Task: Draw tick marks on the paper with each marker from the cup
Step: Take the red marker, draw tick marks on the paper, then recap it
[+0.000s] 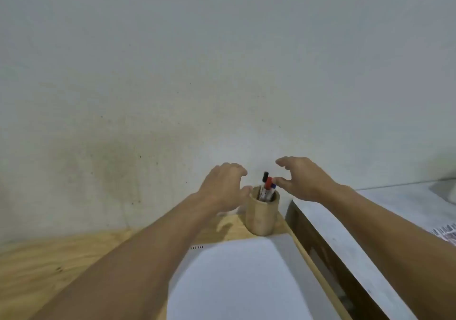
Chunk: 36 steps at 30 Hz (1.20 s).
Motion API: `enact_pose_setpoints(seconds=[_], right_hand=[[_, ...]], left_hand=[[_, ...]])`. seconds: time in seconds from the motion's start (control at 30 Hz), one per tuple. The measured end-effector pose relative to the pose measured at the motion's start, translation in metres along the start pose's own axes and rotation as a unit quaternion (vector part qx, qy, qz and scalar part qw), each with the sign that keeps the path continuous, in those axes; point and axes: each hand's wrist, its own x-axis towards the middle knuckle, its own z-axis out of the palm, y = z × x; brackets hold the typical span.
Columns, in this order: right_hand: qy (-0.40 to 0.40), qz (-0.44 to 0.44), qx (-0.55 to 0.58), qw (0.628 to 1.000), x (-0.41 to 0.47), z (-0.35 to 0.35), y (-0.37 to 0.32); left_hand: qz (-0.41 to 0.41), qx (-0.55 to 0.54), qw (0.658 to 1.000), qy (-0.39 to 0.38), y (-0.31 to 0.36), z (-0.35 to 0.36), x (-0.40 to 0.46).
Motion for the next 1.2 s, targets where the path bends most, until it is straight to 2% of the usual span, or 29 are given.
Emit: enact_pose_setpoints(seconds=[0.2, 0.6, 0.77, 0.9, 1.07, 1.2], right_hand=[[0.002, 0.023, 0.039, 0.999, 0.0, 0.032, 0.007], [0.054, 0.046, 0.137, 0.988, 0.008, 0.061, 0.007], [0.098, 0.107, 0.238, 0.96, 0.01, 0.067, -0.001], [0.095, 0.139, 0.288, 0.943, 0.01, 0.068, -0.005], [0.151, 0.127, 0.351, 0.915, 0.009, 0.059, -0.011], [0.198, 0.091, 0.433, 0.875, 0.011, 0.041, -0.015]], left_hand=[[-0.057, -0.052, 0.997, -0.003, 0.005, 0.038, -0.002], [-0.112, -0.125, 0.984, 0.056, 0.01, 0.073, -0.003], [-0.133, -0.172, 0.973, 0.076, 0.009, 0.075, -0.008], [-0.162, -0.217, 0.959, 0.079, 0.008, 0.077, -0.007], [-0.171, -0.226, 0.956, 0.081, 0.01, 0.077, -0.01], [-0.159, -0.221, 0.961, 0.056, 0.011, 0.073, -0.01]])
